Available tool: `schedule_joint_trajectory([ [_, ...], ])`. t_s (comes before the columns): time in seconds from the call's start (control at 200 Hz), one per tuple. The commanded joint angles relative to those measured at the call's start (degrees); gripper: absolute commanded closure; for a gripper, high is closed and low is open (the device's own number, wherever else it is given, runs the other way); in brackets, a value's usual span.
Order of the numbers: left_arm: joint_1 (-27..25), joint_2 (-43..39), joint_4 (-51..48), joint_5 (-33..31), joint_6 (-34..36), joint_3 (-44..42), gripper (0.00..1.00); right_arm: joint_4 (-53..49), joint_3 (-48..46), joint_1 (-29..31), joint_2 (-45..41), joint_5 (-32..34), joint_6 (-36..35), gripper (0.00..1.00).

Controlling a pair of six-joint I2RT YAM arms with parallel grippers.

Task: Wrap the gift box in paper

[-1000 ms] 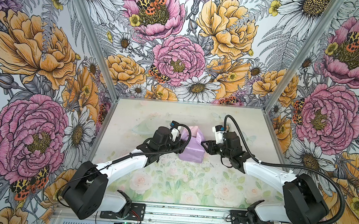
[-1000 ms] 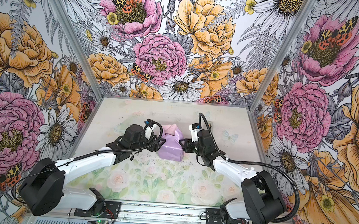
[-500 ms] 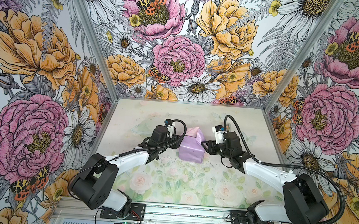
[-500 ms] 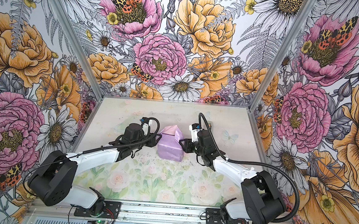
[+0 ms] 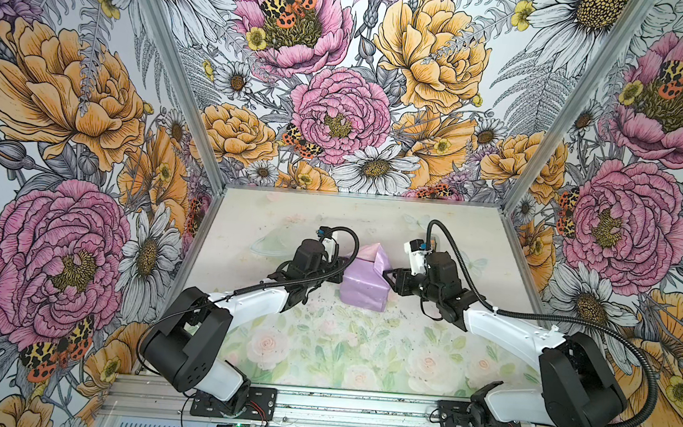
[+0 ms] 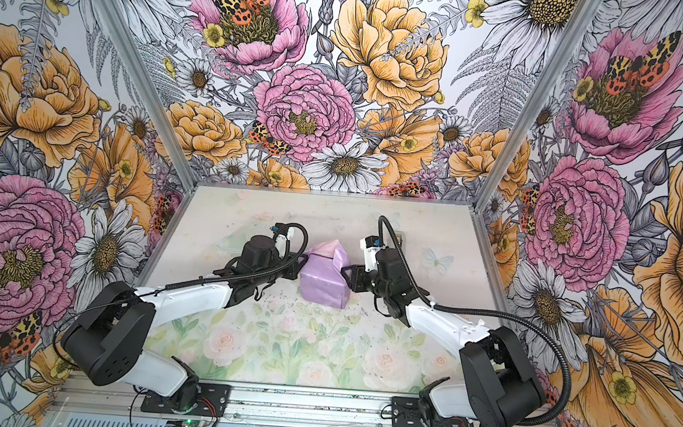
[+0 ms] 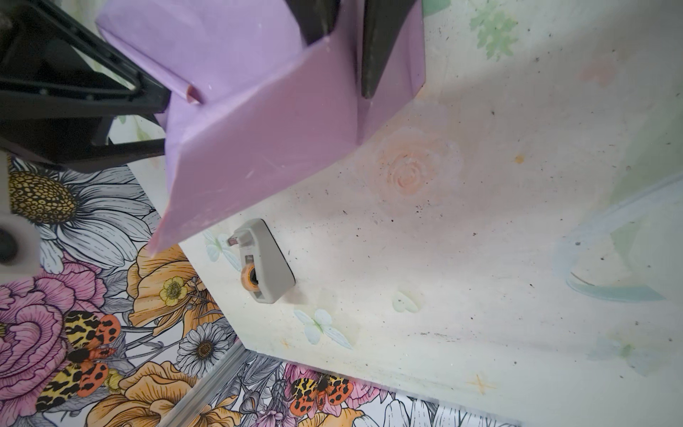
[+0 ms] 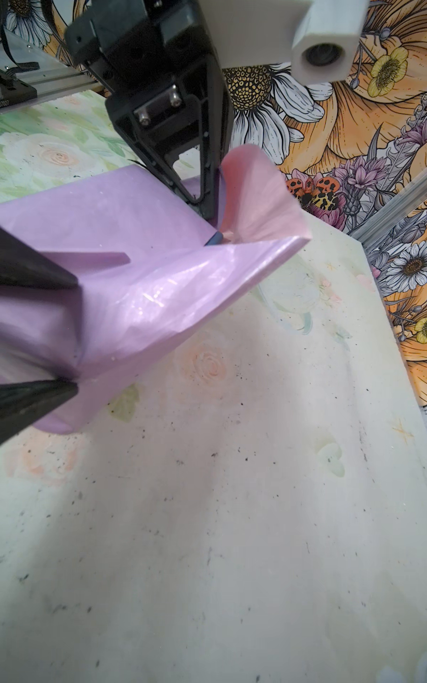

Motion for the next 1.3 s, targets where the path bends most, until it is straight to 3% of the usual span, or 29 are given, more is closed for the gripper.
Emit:
schedule_joint_trajectory([
  [0.0, -1.93, -1.36, -3.11, -0.98, 5.00, 2.12, 0.79, -4.89, -0.91, -0.06, 1.75, -0.22, -0.70, 0.58],
  [0.25, -4.39, -0.14, -6.56, -1.44, 12.08, 5.26, 0.86, -4.96, -0.64, -0.06, 2.05, -0.26, -0.76, 0.58],
  [0.34, -4.99, -0.13, -7.04, -1.93, 13.02, 5.81, 0.75, -5.14, -0.55, -0.06, 2.12, -0.22, -0.83, 0.58],
  [0.485, -5.00, -0.88, -7.30, -2.43, 13.47, 6.13, 0.73, -5.40, -0.46, -0.06, 2.08, -0.31, -1.02, 0.58],
  [0.555, -4.78, -1.10, -6.98, -2.30, 13.58, 6.17, 0.67, -5.56, -0.38, -0.06, 2.03, -0.41, -1.11, 0.58],
  [1.076, -3.63, -0.75, -5.11, 0.74, 15.23, 8.02, 0.58, -5.58, -0.08, -0.06, 2.03, -0.47, -0.94, 0.58],
  [1.181, -3.55, -1.42, -5.11, 0.68, 15.11, 7.94, 0.50, -5.50, -0.18, 0.03, 2.03, -0.40, -0.97, 0.58],
  [1.296, -3.17, -2.67, -5.11, 0.89, 14.83, 7.45, 0.49, -5.49, -0.28, 0.03, 2.06, -0.42, -0.88, 0.58],
])
